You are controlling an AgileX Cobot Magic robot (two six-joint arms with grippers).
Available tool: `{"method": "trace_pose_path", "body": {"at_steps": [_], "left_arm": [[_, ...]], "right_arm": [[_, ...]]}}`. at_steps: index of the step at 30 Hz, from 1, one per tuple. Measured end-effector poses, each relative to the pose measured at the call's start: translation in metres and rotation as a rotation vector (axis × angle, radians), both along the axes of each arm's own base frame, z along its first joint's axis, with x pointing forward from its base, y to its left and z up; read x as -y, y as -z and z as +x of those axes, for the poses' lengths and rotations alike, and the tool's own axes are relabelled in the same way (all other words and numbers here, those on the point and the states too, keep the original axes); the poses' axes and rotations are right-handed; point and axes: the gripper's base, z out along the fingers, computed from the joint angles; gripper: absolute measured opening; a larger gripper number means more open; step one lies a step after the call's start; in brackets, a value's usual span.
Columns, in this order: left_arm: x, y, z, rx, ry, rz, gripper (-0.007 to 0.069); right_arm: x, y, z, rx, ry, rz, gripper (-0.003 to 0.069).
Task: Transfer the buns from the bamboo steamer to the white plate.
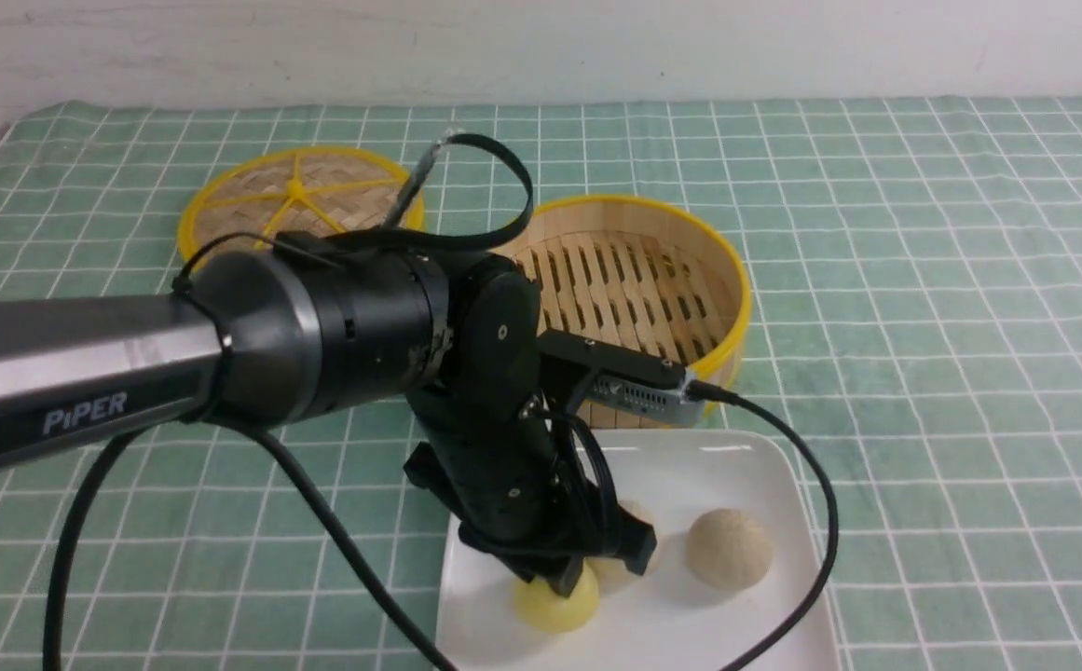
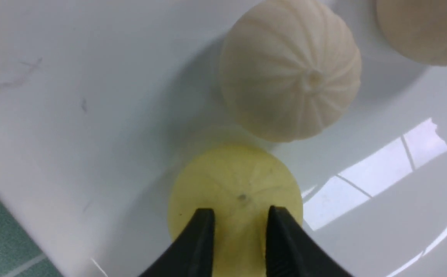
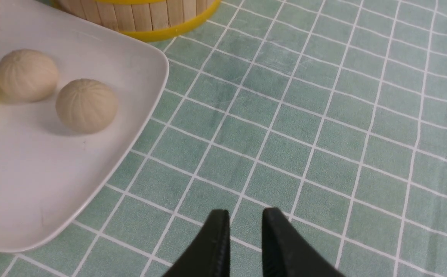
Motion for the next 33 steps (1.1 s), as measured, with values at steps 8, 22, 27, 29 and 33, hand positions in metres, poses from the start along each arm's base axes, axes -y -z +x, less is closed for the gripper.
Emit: {"method": "trace_pose_path", "body": {"at_steps": [8,22,27,29,33], "left_arm": [[0.003,-0.036,0.005,0.055,0.013,-0.038,0.0403],[0.001,-0.056,0.004,0.098,0.023,-0.054,0.0417],[0.001,-0.056,0.004,0.098,0.023,-0.054,0.0417],[0.001,-0.056,0.004,0.098,0.023,-0.054,0.0417],[0.001,-0.056,0.004,0.101,0.024,-0.05,0.0417]], "right_arm": [[0.008,-0.027,-0.015,0.023,0.014,0.014,0.0154],[0.034,-0.062,-0.074,0.297,0.025,0.213,-0.0015],[0.021,-0.036,-0.052,0.406,-0.001,0.268,-0.0015],[0.018,-0.03,-0.046,0.443,-0.01,0.283,-0.0015],[0.016,-0.026,-0.043,0.46,-0.016,0.293,-0.0012]]}}
